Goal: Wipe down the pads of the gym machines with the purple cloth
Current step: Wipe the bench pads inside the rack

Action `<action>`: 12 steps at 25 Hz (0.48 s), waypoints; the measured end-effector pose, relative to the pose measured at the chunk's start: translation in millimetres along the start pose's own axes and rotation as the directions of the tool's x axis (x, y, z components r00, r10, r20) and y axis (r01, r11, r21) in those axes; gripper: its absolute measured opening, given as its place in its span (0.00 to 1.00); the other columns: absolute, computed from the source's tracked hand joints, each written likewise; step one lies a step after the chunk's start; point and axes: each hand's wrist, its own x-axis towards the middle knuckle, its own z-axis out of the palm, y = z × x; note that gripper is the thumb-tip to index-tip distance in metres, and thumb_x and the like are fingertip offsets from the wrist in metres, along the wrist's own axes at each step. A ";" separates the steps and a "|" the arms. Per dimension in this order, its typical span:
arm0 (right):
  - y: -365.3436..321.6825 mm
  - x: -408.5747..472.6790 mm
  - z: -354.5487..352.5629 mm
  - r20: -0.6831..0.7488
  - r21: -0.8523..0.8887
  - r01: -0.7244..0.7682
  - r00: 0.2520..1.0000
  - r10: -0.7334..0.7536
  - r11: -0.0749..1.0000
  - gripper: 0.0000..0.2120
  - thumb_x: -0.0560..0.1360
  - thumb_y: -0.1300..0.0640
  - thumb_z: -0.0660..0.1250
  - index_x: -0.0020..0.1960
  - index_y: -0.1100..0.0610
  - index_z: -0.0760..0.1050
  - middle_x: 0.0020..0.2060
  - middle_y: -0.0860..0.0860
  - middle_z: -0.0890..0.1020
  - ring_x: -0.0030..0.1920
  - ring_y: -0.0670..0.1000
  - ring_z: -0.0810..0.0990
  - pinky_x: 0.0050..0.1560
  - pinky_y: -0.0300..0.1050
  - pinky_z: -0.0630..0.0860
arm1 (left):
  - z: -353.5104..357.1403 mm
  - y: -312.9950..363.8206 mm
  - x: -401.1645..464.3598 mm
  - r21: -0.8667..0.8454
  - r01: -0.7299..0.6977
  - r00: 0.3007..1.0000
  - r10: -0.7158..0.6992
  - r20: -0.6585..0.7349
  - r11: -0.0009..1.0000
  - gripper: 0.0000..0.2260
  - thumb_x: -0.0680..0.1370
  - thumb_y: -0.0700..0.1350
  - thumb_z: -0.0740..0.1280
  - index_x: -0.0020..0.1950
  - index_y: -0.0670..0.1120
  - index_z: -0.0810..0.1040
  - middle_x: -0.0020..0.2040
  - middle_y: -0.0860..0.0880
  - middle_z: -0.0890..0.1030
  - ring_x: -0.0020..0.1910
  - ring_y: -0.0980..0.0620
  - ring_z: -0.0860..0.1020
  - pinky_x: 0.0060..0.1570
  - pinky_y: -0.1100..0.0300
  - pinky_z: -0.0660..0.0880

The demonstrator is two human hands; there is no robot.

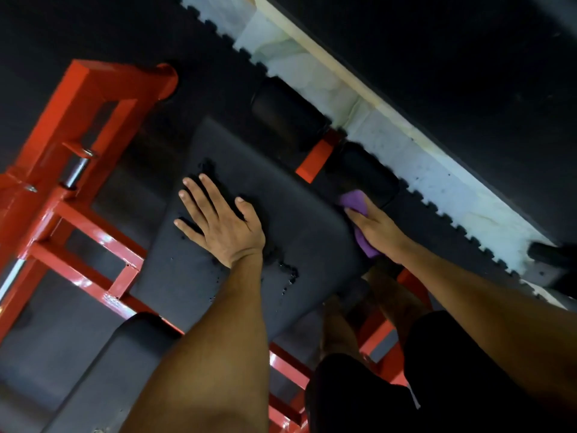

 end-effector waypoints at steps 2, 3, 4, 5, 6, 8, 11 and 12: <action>-38.9 39.1 20.2 0.066 -0.052 0.129 0.990 -0.126 0.990 0.17 0.84 0.52 0.61 0.72 0.52 0.71 0.61 0.49 0.78 0.65 0.49 0.75 0.69 0.41 0.65 | 0.8 -0.9 1.4 0.004 -0.006 1.000 0.006 0.003 1.000 0.32 0.82 0.55 0.55 0.85 0.49 0.53 0.85 0.47 0.53 0.84 0.47 0.50 0.79 0.34 0.46; -56.0 47.6 25.9 0.093 -0.044 0.162 0.983 -0.157 0.986 0.18 0.85 0.51 0.61 0.73 0.53 0.70 0.60 0.48 0.77 0.63 0.48 0.75 0.67 0.41 0.65 | 0.7 -1.0 0.9 0.005 -0.004 1.000 0.004 0.007 1.000 0.32 0.82 0.55 0.55 0.85 0.49 0.52 0.85 0.47 0.53 0.84 0.47 0.50 0.79 0.34 0.46; -58.7 52.5 26.6 0.106 -0.044 0.201 0.975 -0.196 0.979 0.18 0.84 0.48 0.60 0.72 0.53 0.69 0.60 0.47 0.77 0.63 0.48 0.75 0.66 0.42 0.66 | 0.8 -0.8 -0.3 0.011 0.002 1.000 -0.002 0.005 1.000 0.32 0.82 0.55 0.56 0.85 0.49 0.52 0.85 0.47 0.53 0.84 0.47 0.50 0.79 0.34 0.46; -46.4 49.5 21.5 0.096 -0.078 0.211 0.974 -0.204 0.974 0.19 0.84 0.46 0.60 0.72 0.53 0.70 0.61 0.47 0.77 0.63 0.47 0.75 0.68 0.43 0.67 | 0.9 0.2 -0.4 0.017 0.001 1.000 -0.001 -0.001 1.000 0.32 0.82 0.55 0.56 0.85 0.49 0.53 0.85 0.47 0.53 0.84 0.47 0.50 0.79 0.34 0.47; -27.0 35.8 12.7 0.070 -0.087 0.194 0.980 -0.188 0.977 0.19 0.84 0.46 0.60 0.72 0.52 0.71 0.63 0.48 0.78 0.64 0.47 0.75 0.69 0.40 0.67 | 0.5 0.6 0.2 0.018 -0.004 1.000 0.004 -0.006 1.000 0.32 0.82 0.55 0.55 0.85 0.49 0.53 0.85 0.48 0.53 0.84 0.47 0.50 0.79 0.34 0.47; 13.2 -9.9 -3.5 -0.002 -0.037 0.061 0.998 -0.061 0.997 0.17 0.84 0.52 0.61 0.72 0.50 0.70 0.63 0.49 0.77 0.66 0.47 0.74 0.63 0.29 0.65 | 1.4 -2.8 2.1 0.007 -0.010 1.000 0.010 0.000 1.000 0.31 0.83 0.55 0.54 0.85 0.49 0.53 0.85 0.47 0.53 0.84 0.47 0.50 0.79 0.34 0.47; 21.8 -12.6 -5.6 -0.050 0.018 -0.044 0.998 0.044 0.999 0.17 0.84 0.55 0.62 0.72 0.54 0.71 0.61 0.47 0.76 0.67 0.48 0.74 0.58 0.30 0.63 | 3.9 -1.2 2.6 0.027 0.007 1.000 -0.006 -0.011 1.000 0.31 0.83 0.55 0.54 0.85 0.49 0.54 0.85 0.47 0.54 0.84 0.46 0.51 0.79 0.34 0.47; 9.8 5.2 0.2 -0.007 -0.020 -0.037 0.999 0.037 0.999 0.17 0.84 0.54 0.62 0.73 0.53 0.71 0.60 0.46 0.75 0.65 0.46 0.73 0.57 0.31 0.63 | 3.4 -0.8 2.6 0.029 0.003 1.000 -0.003 -0.010 1.000 0.31 0.83 0.55 0.54 0.85 0.49 0.54 0.85 0.47 0.54 0.84 0.46 0.52 0.79 0.34 0.48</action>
